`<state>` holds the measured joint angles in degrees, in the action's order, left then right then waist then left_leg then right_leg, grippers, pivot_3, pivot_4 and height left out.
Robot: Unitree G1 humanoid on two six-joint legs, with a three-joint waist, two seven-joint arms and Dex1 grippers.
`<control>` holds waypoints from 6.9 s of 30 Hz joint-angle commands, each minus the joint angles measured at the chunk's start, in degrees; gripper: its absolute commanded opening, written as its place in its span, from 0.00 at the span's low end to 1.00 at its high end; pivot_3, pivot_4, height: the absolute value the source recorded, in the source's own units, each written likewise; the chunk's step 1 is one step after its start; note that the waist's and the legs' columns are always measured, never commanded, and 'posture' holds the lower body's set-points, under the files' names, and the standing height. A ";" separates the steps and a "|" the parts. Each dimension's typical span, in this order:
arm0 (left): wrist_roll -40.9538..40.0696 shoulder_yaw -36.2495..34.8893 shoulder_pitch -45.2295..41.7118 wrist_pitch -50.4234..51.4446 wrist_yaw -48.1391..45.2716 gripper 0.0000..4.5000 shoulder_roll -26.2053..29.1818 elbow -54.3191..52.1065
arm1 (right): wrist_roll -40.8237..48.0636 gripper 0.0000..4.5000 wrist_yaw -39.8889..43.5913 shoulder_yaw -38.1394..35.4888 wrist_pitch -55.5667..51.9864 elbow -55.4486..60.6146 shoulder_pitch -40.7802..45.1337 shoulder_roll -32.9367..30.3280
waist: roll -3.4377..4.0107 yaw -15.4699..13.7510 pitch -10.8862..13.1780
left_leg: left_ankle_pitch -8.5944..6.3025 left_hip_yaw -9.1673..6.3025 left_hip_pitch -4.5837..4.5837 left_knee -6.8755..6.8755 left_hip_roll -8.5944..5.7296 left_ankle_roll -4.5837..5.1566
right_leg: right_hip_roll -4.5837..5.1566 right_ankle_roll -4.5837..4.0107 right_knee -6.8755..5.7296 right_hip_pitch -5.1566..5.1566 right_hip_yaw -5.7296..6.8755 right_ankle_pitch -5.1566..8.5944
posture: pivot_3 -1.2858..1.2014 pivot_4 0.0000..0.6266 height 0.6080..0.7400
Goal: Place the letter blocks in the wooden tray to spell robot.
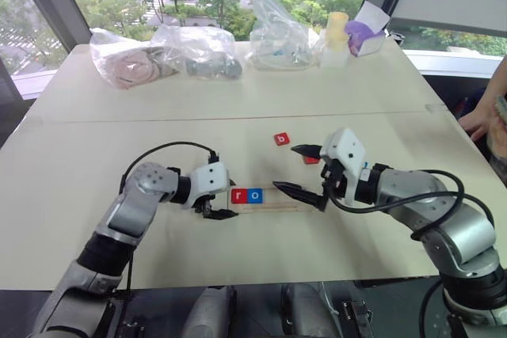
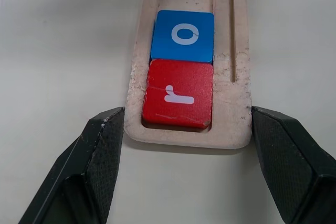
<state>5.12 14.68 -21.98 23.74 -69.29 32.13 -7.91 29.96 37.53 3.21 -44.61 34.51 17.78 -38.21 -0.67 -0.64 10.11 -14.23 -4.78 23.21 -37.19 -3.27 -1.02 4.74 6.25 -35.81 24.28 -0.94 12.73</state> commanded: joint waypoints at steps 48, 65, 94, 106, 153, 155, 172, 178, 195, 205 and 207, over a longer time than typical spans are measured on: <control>-39.47 -35.04 27.56 12.67 11.48 0.98 11.68 -21.16 | -23.17 1.00 -28.84 4.72 -1.42 -58.36 32.53 34.08 | 0.20 3.12 0.01 | 0.03 0.09 -0.25 0.48 0.08 -0.10 | -0.08 -0.42 -0.23 0.26 -0.16 0.15 | 0.52 0.24 1.00; -41.27 -31.33 24.87 12.65 16.66 0.98 11.97 -21.11 | -23.39 1.00 -28.17 3.42 -4.31 -51.95 32.27 36.60 | 0.23 3.18 0.03 | 0.04 0.09 -0.26 0.50 0.08 -0.10 | -0.15 -0.44 -0.24 0.26 -0.16 0.17 | 0.52 0.24 1.00; -40.87 -29.16 24.06 11.49 18.38 1.00 12.14 -21.13 | -27.34 0.26 -23.18 3.49 3.44 -66.35 33.43 33.31 | 0.21 3.28 0.02 | 0.08 0.13 -0.65 0.90 0.08 -0.16 | -0.17 -0.52 -0.19 0.08 -0.22 0.22 | 0.52 0.24 1.00; -41.93 -27.19 22.30 11.53 14.56 1.00 12.99 -20.09 | -20.93 0.26 -23.07 -4.21 -45.10 -4.28 14.81 24.63 | 0.24 2.52 0.05 | 0.09 0.09 -0.40 1.01 0.07 -0.17 | -0.06 -0.58 -0.12 0.29 -0.17 0.34 | 0.52 0.24 1.00; -41.86 -24.62 20.33 9.72 14.49 1.00 12.72 -20.17 | -22.60 0.93 37.84 12.18 40.27 -46.09 10.58 -12.13 | -0.11 2.36 0.56 | 0.05 0.18 -0.41 0.99 0.12 -0.12 | -0.05 -0.35 0.48 -0.05 -0.10 0.39 | 0.52 0.24 1.00; -41.95 -24.84 20.45 9.85 14.62 1.00 12.81 -20.34 | -24.07 0.93 38.46 12.57 43.28 -48.55 11.11 -11.47 | -0.09 1.93 0.56 | 0.05 0.18 -0.42 0.99 0.11 -0.12 | -0.04 -0.36 0.48 -0.05 -0.12 0.39 | 0.52 0.24 1.00; -41.59 -24.30 19.41 10.32 15.48 1.00 12.52 -20.24 | -19.33 0.25 39.73 10.09 34.50 -36.37 12.17 -8.22 | -0.08 1.48 0.58 | 0.05 0.12 -0.90 0.96 0.13 -0.15 | -0.06 -0.56 0.53 -0.59 -0.13 0.44 | 0.52 0.24 1.00; -41.35 -23.84 19.15 10.14 16.15 1.00 12.13 -20.27 | -22.84 0.25 39.07 12.27 35.03 -37.77 11.47 -8.00 | -0.08 1.03 0.59 | 0.05 0.09 -0.81 0.93 0.07 -0.16 | 0.01 -0.56 0.59 -0.59 -0.08 0.44 | 0.52 0.24 1.00; -41.14 -23.14 18.68 9.72 16.96 1.00 11.40 -20.15 | -27.59 0.98 40.52 13.72 42.92 -46.05 11.93 -8.39 | -0.10 1.13 0.58 | 0.05 0.07 -0.90 0.92 0.08 -0.16 | -0.02 -0.55 0.60 -0.71 -0.04 0.44 | 0.52 0.24 1.00; -40.94 -22.94 18.43 9.43 16.99 1.00 11.19 -19.88 | -29.42 0.98 42.54 13.03 45.32 -52.85 11.96 -10.80 | -0.13 1.07 0.56 | 0.05 0.07 -0.93 0.86 0.07 -0.15 | 0.00 -0.54 0.61 -0.81 -0.03 0.43 | 0.52 0.24 1.00; -40.93 -22.98 18.43 9.41 16.97 1.00 11.21 -19.85 | -29.41 0.98 42.90 12.86 45.11 -53.37 12.00 -10.85 | -0.14 1.02 0.56 | 0.05 0.07 -0.94 0.85 0.06 -0.16 | 0.01 -0.54 0.61 -0.82 -0.03 0.43 | 0.52 0.24 1.00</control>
<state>-35.63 -7.95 -2.94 34.34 -52.29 43.45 -27.13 2.65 80.07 15.55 0.87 -16.60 30.55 -47.15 -0.80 0.38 10.67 -14.18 -4.72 22.27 -36.34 -3.20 -1.18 4.74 5.71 -35.20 23.46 -0.97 13.16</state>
